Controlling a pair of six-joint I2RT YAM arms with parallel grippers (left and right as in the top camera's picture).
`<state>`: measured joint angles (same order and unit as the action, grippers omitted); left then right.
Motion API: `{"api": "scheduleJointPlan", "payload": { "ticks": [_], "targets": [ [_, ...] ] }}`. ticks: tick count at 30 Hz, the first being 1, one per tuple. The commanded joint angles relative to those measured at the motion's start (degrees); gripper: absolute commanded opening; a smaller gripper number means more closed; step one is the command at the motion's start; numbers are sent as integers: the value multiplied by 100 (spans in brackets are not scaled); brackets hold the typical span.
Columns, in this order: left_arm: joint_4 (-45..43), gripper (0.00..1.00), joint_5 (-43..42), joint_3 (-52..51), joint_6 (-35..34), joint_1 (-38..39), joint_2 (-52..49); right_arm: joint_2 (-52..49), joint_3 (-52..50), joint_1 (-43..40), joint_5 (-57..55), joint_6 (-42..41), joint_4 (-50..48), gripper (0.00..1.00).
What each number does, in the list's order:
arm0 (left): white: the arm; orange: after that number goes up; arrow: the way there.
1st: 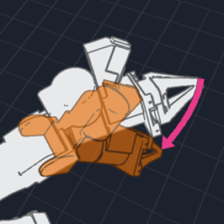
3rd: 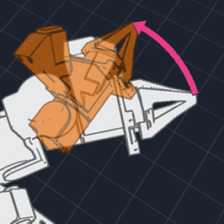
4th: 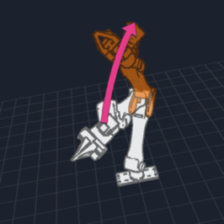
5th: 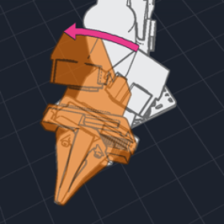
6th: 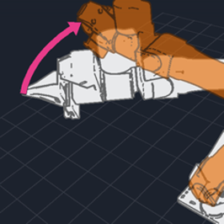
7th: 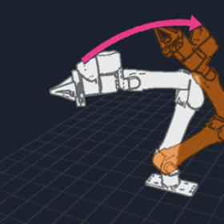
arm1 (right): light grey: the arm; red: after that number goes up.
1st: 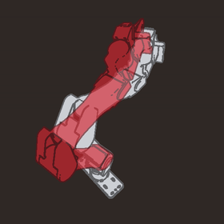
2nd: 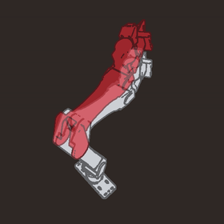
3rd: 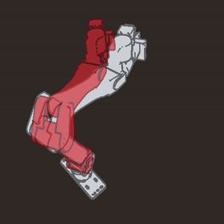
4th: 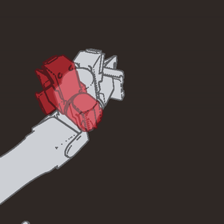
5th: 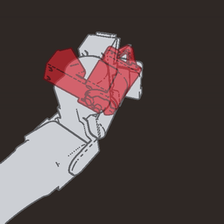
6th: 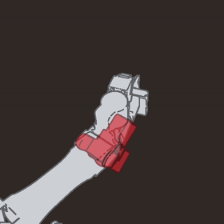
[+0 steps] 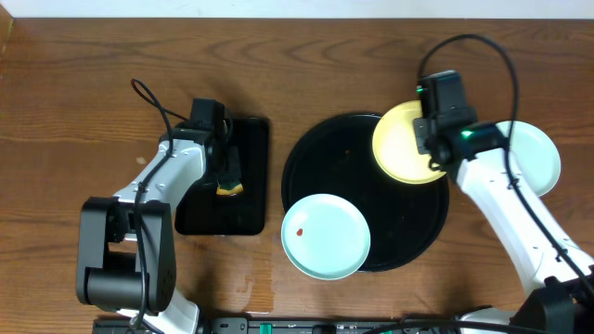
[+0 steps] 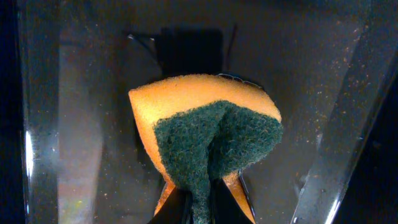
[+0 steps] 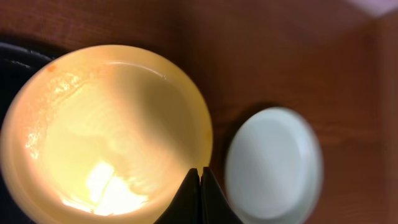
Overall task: Clean dirty plates on tray and stack at the side
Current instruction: 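Lift the yellow plate with the right gripper and tilt it up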
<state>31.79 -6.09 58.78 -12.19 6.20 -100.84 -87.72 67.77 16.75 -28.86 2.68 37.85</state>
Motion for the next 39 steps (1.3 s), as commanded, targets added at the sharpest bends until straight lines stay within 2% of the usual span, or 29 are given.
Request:
{"api": "scheduleJointPlan", "payload": {
  "ticks": [1, 5, 7, 9, 11, 13, 16, 21, 25, 30, 32, 35, 36, 39],
  "targets": [
    [-28, 9, -57, -83, -55, -2, -11, 31, 87, 435, -1084, 796, -39, 1],
    [-33, 9, -57, -83, -55, -2, -11, 31, 87, 859, -1528, 817, -166, 1],
    [-44, 9, -59, -83, -52, -2, -11, 31, 87, 909, -1397, 741, -153, 1],
    [-46, 9, -57, -83, -55, -2, -11, 31, 85, 791, -994, 321, -15, 1],
    [-61, 9, -59, -83, -55, -2, -11, 28, 85, 483, -291, -120, 149, 1],
    [-68, 9, -59, -83, -55, -2, -11, 22, 79, -4, 713, -439, 264, 8],
    [-83, 11, -59, -83, -55, -2, -11, -48, 79, -988, 2369, -481, 358, 19],
    [-85, 12, -59, -83, -55, -2, -11, -479, 79, -2516, 4708, -378, 448, 28],
    [-87, 12, -59, -83, -52, -2, -11, -1060, 79, -3123, 5322, -46, 494, 31],
    [-85, 15, -59, -83, -55, -2, -11, -1668, 79, -3241, 5766, 708, 485, 36],
    [-85, 17, -59, -83, -55, -2, -11, -1805, 79, -3241, 5914, 822, 479, 38],
    [-85, 39, -59, -83, -55, -2, -11, -1921, 79, -3244, 5886, 857, 407, 37],
    [-85, 44, -59, -83, -55, -2, -11, -1937, 79, -3244, 5851, 855, 363, 36],
    [-83, 55, -59, -83, -55, -2, -11, -1943, 79, -3244, 5512, 852, 219, 25]
  ]
}}
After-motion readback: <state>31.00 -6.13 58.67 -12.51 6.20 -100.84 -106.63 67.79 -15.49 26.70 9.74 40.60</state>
